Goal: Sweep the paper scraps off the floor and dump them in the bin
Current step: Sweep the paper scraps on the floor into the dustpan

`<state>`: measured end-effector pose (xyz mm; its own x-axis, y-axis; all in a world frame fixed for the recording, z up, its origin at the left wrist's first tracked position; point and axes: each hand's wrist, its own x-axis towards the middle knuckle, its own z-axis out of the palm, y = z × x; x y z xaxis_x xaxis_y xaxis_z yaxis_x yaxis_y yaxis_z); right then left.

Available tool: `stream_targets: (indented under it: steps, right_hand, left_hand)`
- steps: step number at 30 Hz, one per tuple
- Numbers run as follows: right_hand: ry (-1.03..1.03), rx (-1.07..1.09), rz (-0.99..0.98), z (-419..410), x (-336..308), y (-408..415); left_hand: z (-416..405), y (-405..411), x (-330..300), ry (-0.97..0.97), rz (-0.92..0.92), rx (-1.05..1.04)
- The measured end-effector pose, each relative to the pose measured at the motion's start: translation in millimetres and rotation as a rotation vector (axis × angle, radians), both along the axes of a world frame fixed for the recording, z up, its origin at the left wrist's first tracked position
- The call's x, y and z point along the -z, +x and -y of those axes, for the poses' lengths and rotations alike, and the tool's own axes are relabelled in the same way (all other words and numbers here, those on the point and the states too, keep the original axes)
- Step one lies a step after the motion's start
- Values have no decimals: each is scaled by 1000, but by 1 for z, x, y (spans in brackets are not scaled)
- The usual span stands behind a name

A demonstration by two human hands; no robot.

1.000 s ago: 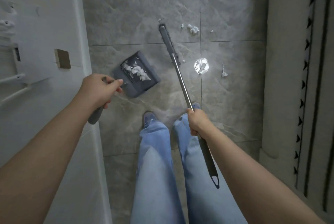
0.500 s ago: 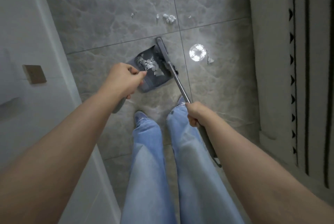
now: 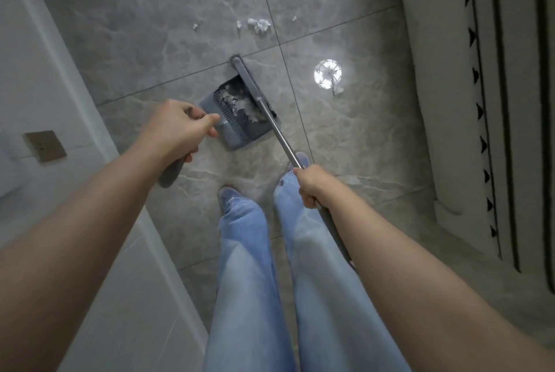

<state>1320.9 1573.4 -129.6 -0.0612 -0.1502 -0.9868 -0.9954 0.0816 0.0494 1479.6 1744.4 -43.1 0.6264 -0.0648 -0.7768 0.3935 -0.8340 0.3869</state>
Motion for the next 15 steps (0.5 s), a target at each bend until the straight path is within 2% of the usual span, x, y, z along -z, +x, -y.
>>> stream_targets:
  steps: [2, 5, 9, 11, 13, 14, 15]
  right_hand:
    - [-26, 27, 34, 20, -6, -12]
    - [-192, -46, 58, 66, -12, -23]
    - [-366, -175, -69, 147, 6, -14]
    - [-386, -282, -207, 182, 22, -6]
    - [-320, -355, -324, 193, 24, 1]
    - [-288, -310, -271, 189, 17, 3]
    - [-223, -352, -196, 186, 18, -1]
  left_hand:
    - [18, -3, -3, -7, -5, -11]
    - [47, -5, -3, -28, -9, -23]
    - [85, -8, 8, -77, -18, -19]
    - [106, -13, 14, -106, -25, 9]
    - [129, -16, 19, -124, -25, 52]
    - [137, -16, 20, -124, -19, 70]
    - [148, -17, 20, -115, -18, 92]
